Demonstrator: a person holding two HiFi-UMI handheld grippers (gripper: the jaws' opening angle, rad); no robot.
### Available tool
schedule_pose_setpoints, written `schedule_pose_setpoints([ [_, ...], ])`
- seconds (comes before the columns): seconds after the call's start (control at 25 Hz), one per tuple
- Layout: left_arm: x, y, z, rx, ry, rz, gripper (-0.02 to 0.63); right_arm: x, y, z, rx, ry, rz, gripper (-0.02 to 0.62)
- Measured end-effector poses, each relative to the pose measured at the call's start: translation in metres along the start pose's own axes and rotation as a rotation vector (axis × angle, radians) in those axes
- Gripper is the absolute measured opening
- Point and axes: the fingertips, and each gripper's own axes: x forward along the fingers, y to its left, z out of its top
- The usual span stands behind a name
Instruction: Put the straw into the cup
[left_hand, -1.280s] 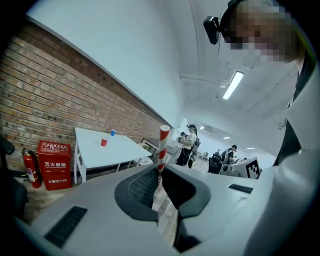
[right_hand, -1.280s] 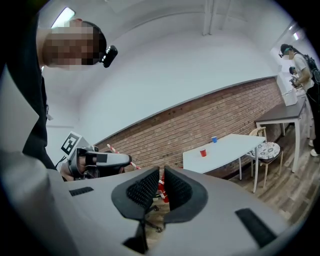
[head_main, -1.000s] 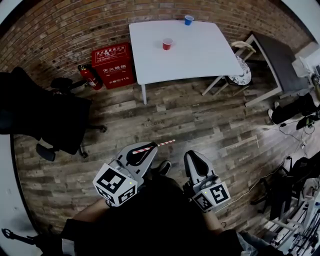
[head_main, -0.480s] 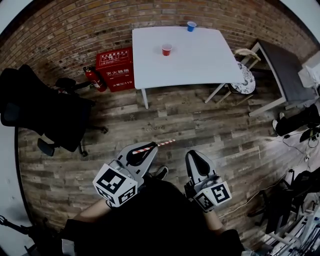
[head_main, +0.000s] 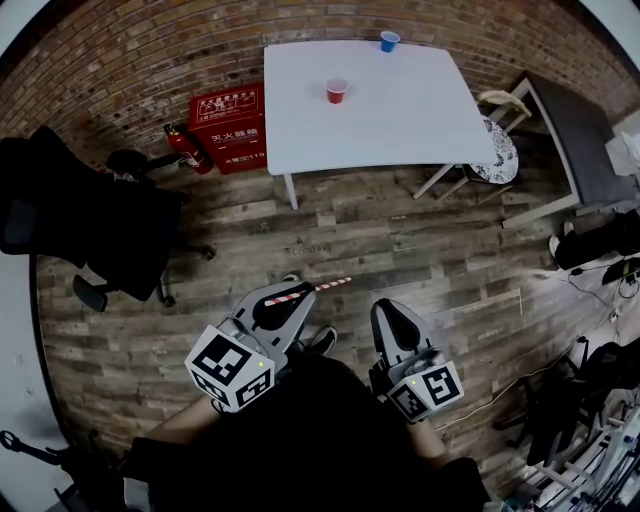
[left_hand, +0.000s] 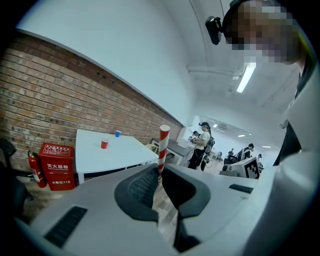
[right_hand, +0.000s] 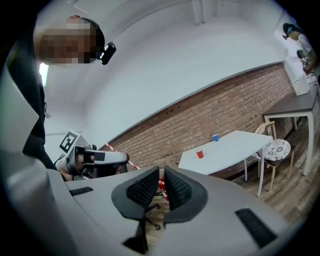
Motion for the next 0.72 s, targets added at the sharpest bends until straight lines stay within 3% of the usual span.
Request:
schedule_pose_setpoints([
  [0.28, 0.030, 0.043, 0.027, -0.007, -0.003, -0.074, 0.038, 0.041, -0.025, 0.007, -0.042, 0.039, -0.105, 0.052],
  [0.72, 0.060, 0.138, 0.076, -0.042, -0.003, -0.167, 0.038, 0.140, -0.032, 0.028, -0.073, 0.052, -0.200, 0.052],
])
